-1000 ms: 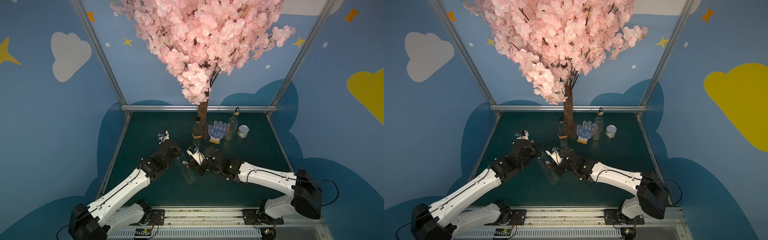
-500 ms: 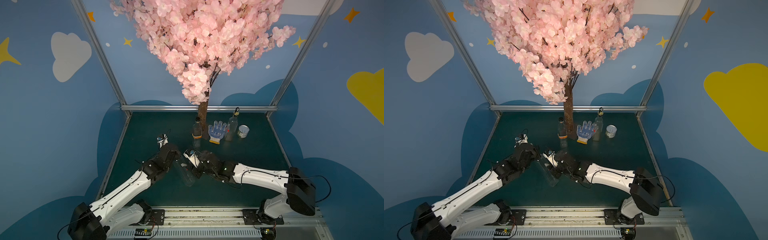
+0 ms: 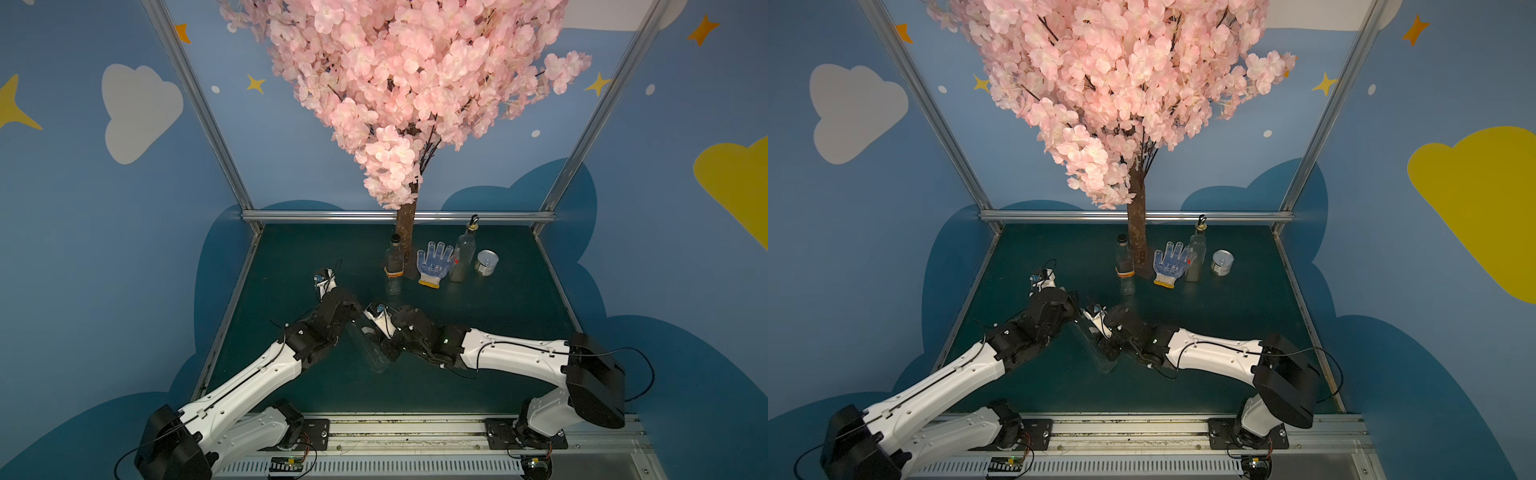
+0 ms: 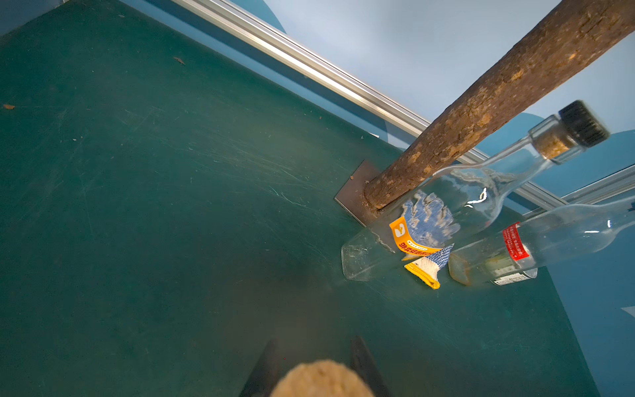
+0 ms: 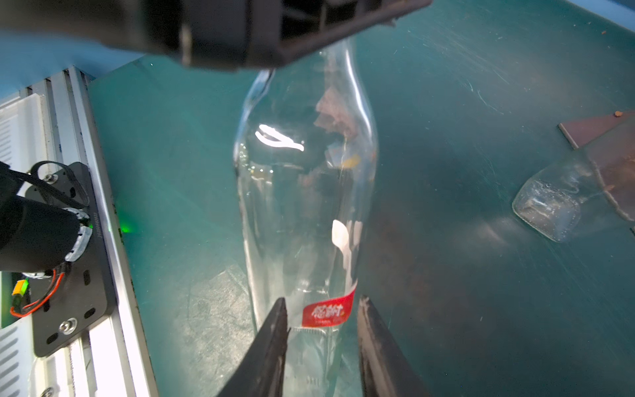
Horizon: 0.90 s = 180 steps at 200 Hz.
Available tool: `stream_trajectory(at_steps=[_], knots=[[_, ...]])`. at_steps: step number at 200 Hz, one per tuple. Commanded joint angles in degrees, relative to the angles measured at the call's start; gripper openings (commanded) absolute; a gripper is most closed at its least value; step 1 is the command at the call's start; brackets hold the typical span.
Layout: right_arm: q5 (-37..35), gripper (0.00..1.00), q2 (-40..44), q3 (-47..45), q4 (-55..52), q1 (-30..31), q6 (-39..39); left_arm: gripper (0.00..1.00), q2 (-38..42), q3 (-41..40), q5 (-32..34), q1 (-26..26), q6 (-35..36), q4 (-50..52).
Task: Remove the label from the bottle
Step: Tear open the label from the bottle.
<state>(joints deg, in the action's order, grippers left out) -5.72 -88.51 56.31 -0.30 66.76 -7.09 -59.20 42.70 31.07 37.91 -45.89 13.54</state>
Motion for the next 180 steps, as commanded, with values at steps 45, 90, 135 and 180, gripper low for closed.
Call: stream_trajectory(at_steps=[45,90,135,180], knots=[[-1.72,0.35,-1.35,2.56,-0.83,1.35,-1.23,0.02,1.10,0.12,1.63,0.34,-0.08,-0.64],[-2.68,0.30,-3.11,3.82,-2.20,1.32,-1.44,0.02,1.41,0.10,1.76,0.41,0.01,-0.44],[-3.23,0.24,-3.92,4.42,-3.79,1.39,-1.96,0.02,1.55,0.05,1.80,0.50,0.01,-0.36],[-2.85,0.28,-3.96,4.81,-5.51,1.95,-2.35,0.02,1.64,0.02,1.82,0.50,0.06,-0.28]])
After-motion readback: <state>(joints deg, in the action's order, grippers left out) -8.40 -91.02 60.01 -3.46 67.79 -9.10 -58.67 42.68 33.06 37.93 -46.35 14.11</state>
